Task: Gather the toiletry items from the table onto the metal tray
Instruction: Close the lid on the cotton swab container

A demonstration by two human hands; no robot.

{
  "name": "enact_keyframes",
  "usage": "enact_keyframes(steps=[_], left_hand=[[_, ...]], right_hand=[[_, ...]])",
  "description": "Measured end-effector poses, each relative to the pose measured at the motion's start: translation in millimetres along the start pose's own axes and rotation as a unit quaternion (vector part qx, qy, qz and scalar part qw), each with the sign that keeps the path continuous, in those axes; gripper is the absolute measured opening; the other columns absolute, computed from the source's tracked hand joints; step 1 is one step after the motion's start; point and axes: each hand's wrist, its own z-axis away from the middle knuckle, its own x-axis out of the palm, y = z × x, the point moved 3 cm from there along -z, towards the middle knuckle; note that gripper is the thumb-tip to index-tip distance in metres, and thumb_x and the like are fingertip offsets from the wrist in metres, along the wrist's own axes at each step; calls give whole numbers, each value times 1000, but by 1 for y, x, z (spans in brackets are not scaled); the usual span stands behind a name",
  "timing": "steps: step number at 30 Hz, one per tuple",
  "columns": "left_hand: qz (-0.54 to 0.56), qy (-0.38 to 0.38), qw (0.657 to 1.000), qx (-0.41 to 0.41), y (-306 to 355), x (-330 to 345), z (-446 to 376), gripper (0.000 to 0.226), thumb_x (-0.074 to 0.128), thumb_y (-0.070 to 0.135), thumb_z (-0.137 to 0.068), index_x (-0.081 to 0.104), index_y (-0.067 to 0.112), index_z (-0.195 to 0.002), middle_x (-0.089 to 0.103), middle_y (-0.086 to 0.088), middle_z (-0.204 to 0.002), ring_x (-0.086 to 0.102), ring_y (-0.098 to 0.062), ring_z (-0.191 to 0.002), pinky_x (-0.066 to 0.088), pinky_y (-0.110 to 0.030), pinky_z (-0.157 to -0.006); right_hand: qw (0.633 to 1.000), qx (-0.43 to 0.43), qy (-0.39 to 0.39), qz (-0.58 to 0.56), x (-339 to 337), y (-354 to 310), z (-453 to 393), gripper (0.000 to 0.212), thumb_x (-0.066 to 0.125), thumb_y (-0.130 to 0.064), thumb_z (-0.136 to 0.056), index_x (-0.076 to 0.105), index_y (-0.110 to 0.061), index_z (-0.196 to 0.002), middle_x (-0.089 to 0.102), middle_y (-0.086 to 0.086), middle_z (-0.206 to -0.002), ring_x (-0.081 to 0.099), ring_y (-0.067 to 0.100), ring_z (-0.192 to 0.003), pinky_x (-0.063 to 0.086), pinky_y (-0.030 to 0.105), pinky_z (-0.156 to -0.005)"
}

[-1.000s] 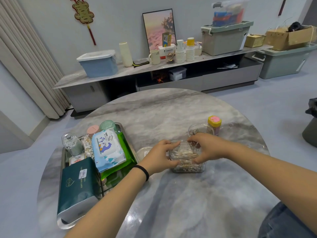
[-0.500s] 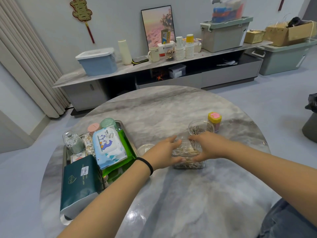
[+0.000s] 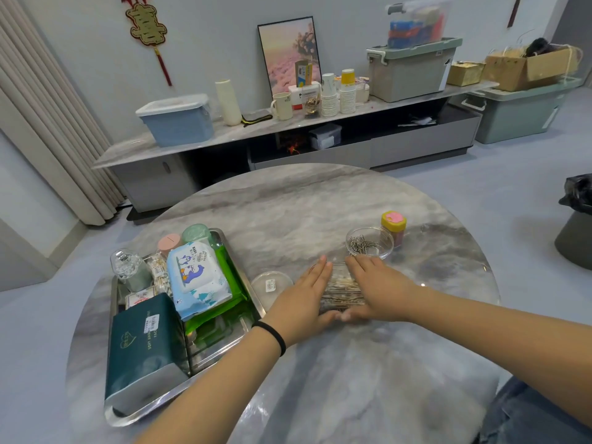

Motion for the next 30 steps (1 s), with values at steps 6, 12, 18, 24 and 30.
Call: enact_keyframes(steps=[6,12,18,24,30], left_hand=[[21,-3,1000,-8,-1,2,-1,83,50,36,-93,-8,19,-150,-17,4,-159,4,-13,-149,25,-27,-114],[52,-27,998,-22,1,-1,-4,78,51,19,-94,-3,16,-150,-13,2,-160,11,-19,-148,20,-26,-116],[71,-12,996,-46,2,-14,17,71,50,8,-91,11,16,-149,5,-5,-158,25,-26,-142,30,-31,-112],[116,73,986,-94,-34,-58,70,72,64,23,-83,27,28,-144,29,3,-144,43,-12,-124,35,-21,-104],[119,126,971,-166,-77,-94,127,71,70,25,-77,35,33,-139,33,8,-140,38,-5,-116,38,-20,-98]], right_hand=[[999,-9,-24,-23,2,3,1,112,56,-67,-75,-1,-4,-149,21,16,-149,23,34,-136,25,39,-115],[998,5,-48,-38,-1,5,-4,103,59,-52,-82,-3,-4,-149,24,18,-146,28,36,-132,27,38,-112],[995,-17,-57,-83,-22,-11,-5,102,79,-35,-69,17,-17,-148,33,10,-144,34,27,-133,34,33,-106],[984,-62,-2,-166,-56,-54,-18,100,82,-32,-65,25,-26,-146,34,3,-139,43,22,-127,40,29,-98],[970,-118,23,-211,-68,-123,-41,96,82,-31,-65,28,-25,-145,37,3,-139,47,23,-125,43,32,-100]])
